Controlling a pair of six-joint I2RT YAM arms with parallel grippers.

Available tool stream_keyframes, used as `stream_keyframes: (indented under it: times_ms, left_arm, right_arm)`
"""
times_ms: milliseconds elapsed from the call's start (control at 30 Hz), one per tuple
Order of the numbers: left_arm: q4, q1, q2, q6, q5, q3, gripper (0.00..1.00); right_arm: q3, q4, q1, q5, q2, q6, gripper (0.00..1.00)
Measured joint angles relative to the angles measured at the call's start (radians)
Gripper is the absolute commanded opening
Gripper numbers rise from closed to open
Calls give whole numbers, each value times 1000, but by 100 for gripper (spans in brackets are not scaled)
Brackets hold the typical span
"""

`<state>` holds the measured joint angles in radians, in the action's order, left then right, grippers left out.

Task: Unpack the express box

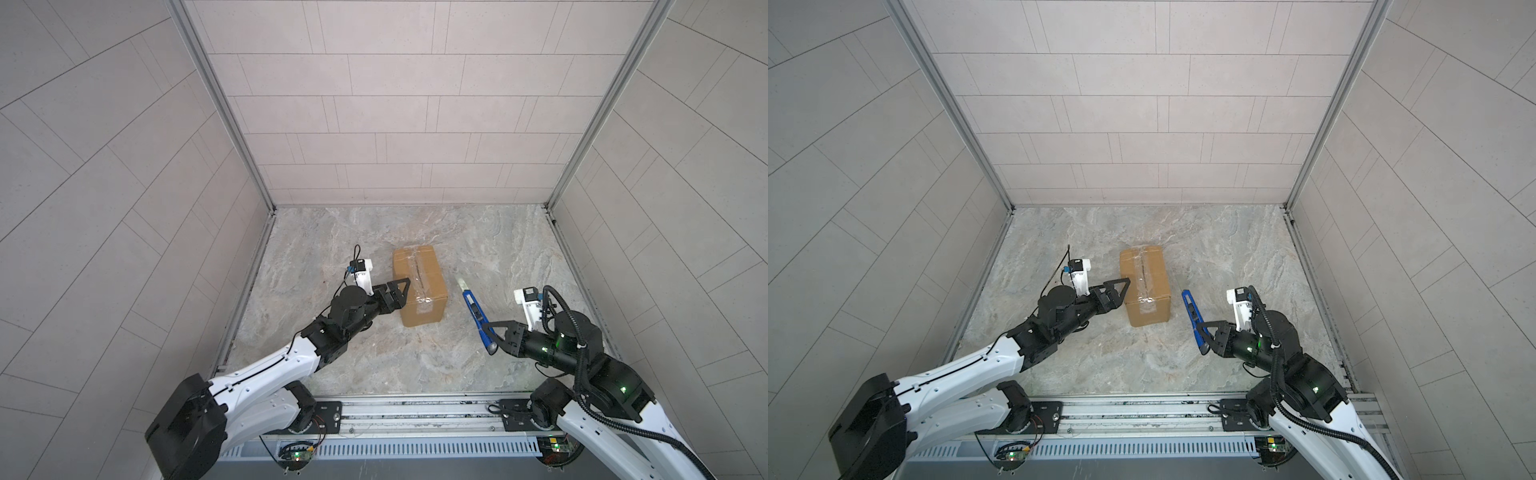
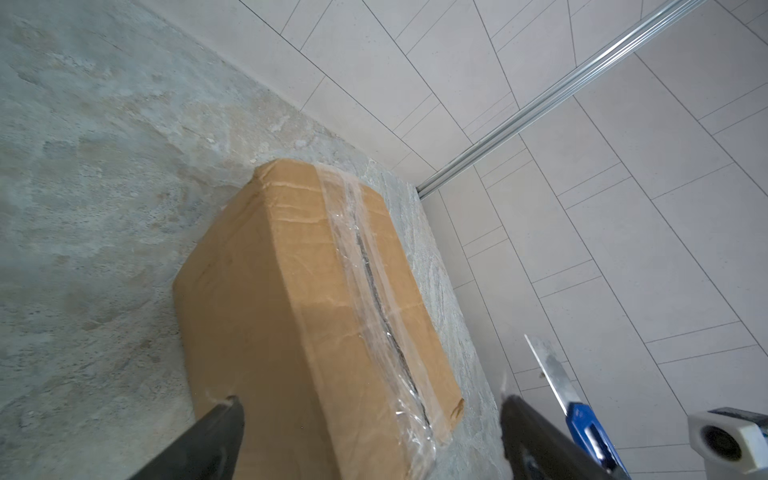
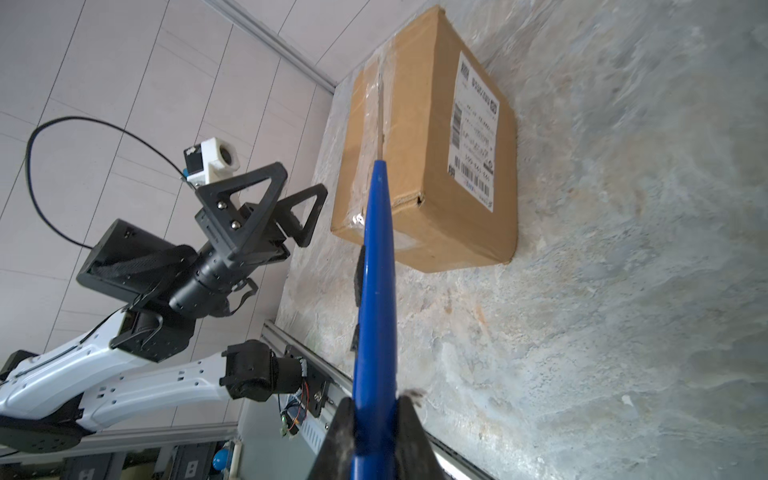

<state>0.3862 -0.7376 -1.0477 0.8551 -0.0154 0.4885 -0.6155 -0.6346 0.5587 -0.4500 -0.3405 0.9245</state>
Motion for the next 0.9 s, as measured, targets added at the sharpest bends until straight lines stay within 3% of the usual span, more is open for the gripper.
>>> stream_keyframes:
  times_ms: [433, 900]
  left_arm:
    - [1, 23, -31, -19, -10, 0, 99]
    - [7, 37, -59, -19, -29, 1, 99]
  right_arm:
    - [84, -8, 116, -56, 37, 69, 0]
    - [129, 34, 137, -48, 48, 113, 0]
